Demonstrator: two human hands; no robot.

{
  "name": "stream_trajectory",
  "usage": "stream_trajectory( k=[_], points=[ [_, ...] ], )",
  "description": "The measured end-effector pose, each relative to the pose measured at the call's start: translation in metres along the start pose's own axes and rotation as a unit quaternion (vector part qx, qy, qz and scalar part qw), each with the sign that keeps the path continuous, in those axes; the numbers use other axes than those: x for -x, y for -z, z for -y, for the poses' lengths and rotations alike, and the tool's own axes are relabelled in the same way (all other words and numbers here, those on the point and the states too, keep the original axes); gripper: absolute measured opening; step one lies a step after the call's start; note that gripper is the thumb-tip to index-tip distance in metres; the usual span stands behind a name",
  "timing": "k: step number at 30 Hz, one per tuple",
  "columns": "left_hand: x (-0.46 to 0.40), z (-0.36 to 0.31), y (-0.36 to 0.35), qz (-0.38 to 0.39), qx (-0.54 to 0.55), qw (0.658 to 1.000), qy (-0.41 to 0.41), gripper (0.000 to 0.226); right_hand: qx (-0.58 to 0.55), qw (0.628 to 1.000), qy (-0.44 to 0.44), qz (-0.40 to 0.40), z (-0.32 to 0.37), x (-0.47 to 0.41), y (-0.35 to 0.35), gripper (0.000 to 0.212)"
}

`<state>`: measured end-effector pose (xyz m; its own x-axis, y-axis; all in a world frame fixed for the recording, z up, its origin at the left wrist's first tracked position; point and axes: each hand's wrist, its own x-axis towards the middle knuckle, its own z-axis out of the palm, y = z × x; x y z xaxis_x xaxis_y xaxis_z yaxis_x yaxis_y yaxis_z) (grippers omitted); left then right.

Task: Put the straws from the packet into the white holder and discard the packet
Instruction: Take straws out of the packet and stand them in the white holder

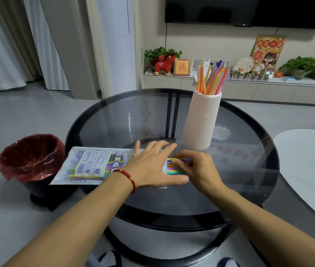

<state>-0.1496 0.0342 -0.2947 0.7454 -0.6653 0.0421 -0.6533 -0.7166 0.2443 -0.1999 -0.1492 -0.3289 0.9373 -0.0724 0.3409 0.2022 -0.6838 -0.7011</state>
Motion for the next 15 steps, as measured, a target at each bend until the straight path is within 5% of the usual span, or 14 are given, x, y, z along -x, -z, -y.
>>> stream_trajectory(
  k=[4, 11, 15],
  points=[
    [-0.008, -0.002, -0.009, -0.014, -0.018, 1.0, 0.018, 0.055, 0.013, 1.0, 0.006, -0.004, -0.003, -0.007, 0.009, 0.009],
    [-0.012, 0.005, -0.014, 0.02, -0.021, 0.999, 0.033, 0.044, -0.162, 0.98, -0.113, -0.023, -0.023, -0.006, 0.065, 0.005],
    [-0.013, 0.002, -0.014, 0.015, -0.018, 0.999, 0.043, 0.032, -0.302, 0.941, -0.14, -0.063, -0.017, 0.002, 0.093, 0.027]
  ],
)
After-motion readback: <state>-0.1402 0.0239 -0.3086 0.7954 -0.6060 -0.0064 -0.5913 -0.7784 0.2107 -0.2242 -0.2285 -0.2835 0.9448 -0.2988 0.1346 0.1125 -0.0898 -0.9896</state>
